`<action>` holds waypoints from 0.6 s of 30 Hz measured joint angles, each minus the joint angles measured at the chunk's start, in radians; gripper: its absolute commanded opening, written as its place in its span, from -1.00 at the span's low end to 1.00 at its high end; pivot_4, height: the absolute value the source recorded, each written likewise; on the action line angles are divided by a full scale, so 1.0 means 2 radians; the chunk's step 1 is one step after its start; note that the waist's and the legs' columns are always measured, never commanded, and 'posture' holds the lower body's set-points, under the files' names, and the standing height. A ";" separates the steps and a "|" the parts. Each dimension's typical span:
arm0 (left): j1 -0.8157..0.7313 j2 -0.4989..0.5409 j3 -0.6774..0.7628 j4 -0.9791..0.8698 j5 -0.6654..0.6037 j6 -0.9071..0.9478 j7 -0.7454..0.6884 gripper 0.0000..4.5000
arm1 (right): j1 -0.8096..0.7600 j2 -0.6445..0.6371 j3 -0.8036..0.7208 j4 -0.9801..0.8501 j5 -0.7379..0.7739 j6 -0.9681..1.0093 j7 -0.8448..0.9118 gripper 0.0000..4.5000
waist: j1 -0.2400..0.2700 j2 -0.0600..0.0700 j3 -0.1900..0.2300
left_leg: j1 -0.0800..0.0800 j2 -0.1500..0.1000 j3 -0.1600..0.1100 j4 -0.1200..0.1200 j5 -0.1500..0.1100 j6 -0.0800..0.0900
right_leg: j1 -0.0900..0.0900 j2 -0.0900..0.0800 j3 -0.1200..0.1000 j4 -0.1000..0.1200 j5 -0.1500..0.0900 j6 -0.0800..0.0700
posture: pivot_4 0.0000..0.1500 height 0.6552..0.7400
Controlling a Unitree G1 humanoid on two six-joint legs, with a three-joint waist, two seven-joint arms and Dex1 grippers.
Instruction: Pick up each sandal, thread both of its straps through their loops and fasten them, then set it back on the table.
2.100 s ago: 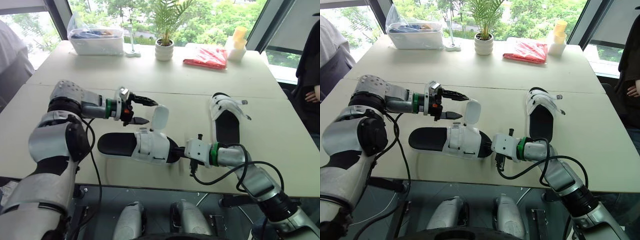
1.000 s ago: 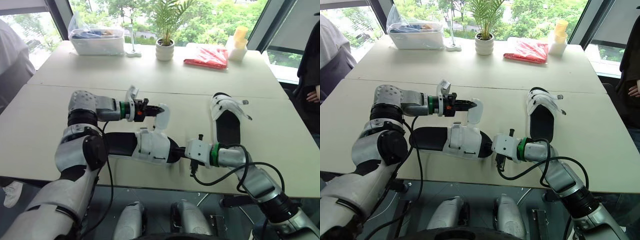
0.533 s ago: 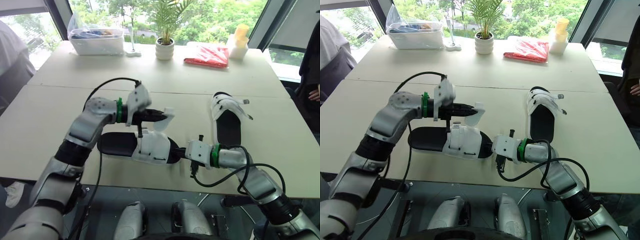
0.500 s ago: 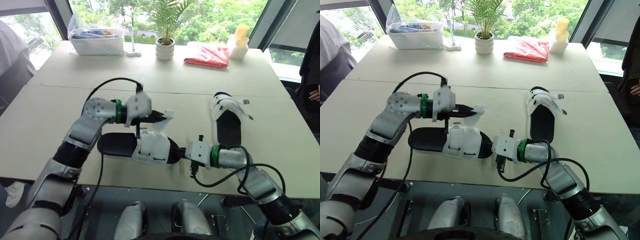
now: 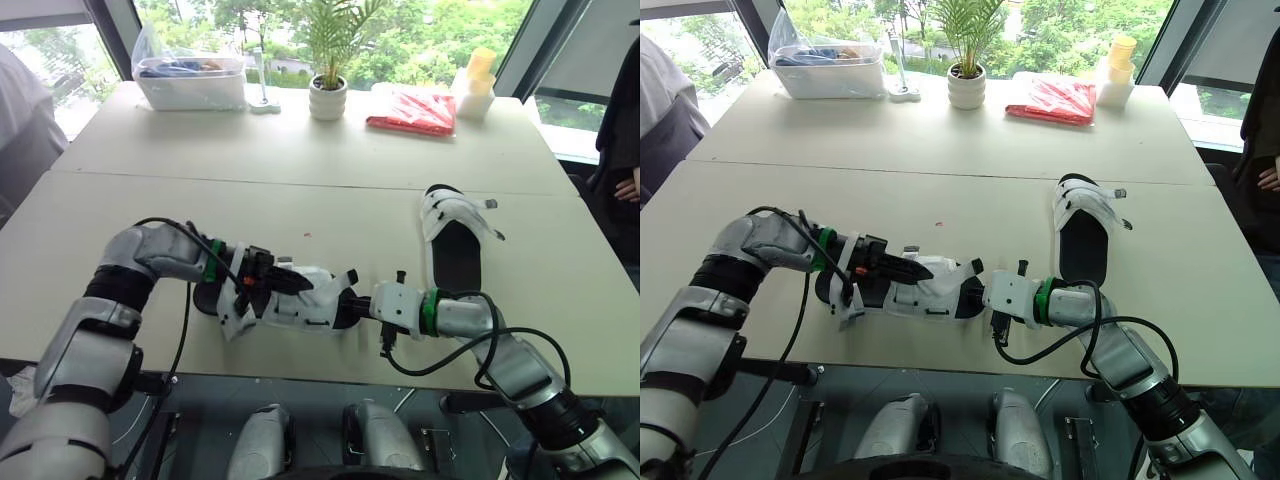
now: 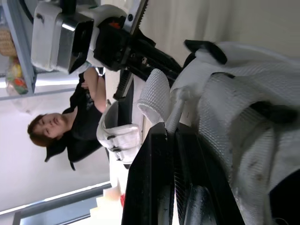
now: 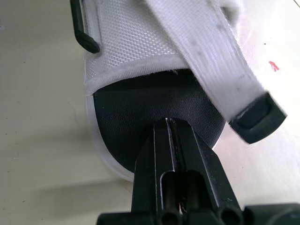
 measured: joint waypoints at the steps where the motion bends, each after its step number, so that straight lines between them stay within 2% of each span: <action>1: 0.000 0.002 -0.002 0.004 0.013 0.000 0.017 -0.98 | 0.000 0.000 0.000 0.000 0.000 0.000 0.000 -1.00 | 0.000 0.000 0.000 | 0.000 0.000 0.000 0.000 0.000 0.000 | 0.000 0.000 0.000 0.000 0.000 0.000 | 1.00 0.62; 4: -0.001 0.009 -0.010 0.022 0.030 0.000 0.053 -0.98 | 0.000 0.000 0.001 0.000 0.000 0.000 0.000 -1.00 | 0.000 0.000 0.000 | 0.000 0.000 0.000 0.000 0.000 0.000 | 0.001 0.000 -0.001 0.000 0.000 0.000 | 1.00 0.62; 7: -0.004 0.020 -0.026 0.047 0.024 -0.002 0.076 -0.61 | 0.000 0.000 0.001 0.000 0.000 0.000 0.000 -1.00 | 0.000 0.000 0.000 | 0.001 0.000 0.000 0.000 0.000 0.000 | 0.001 0.000 -0.002 0.000 0.001 0.002 | 1.00 0.62; 9: -0.011 0.036 -0.049 0.072 -0.006 -0.005 0.081 -0.23 | 0.000 0.000 0.001 0.001 -0.001 0.000 0.000 -1.00 | 0.000 0.000 0.000 | 0.001 0.000 0.000 0.001 0.000 0.000 | 0.002 0.000 -0.003 0.000 0.001 0.002 | 1.00 0.62; 13: -0.025 0.083 -0.130 0.101 -0.108 0.004 0.069 0.59 | 0.001 -0.001 0.001 0.002 -0.001 0.000 0.000 -1.00 | 0.000 0.000 0.000 | 0.003 0.000 -0.001 0.001 0.000 0.001 | 0.005 -0.001 -0.006 -0.001 0.000 0.002 | 1.00 0.62; 15: -0.019 0.115 -0.180 0.076 -0.197 0.045 0.030 0.99 | 0.002 -0.001 0.001 0.003 -0.002 0.000 0.000 -1.00 | 0.000 0.000 0.000 | 0.005 0.001 -0.001 0.001 -0.001 0.001 | 0.006 -0.001 -0.007 -0.001 0.000 0.003 | 1.00 0.62; 18: 0.017 0.163 -0.233 -0.007 -0.347 0.159 -0.086 0.99 | 0.002 -0.002 0.001 0.003 -0.003 -0.001 0.000 -1.00 | -0.001 0.000 0.000 | 0.005 0.000 -0.001 0.001 -0.001 0.001 | 0.007 -0.002 -0.008 -0.001 0.000 0.002 | 1.00 0.62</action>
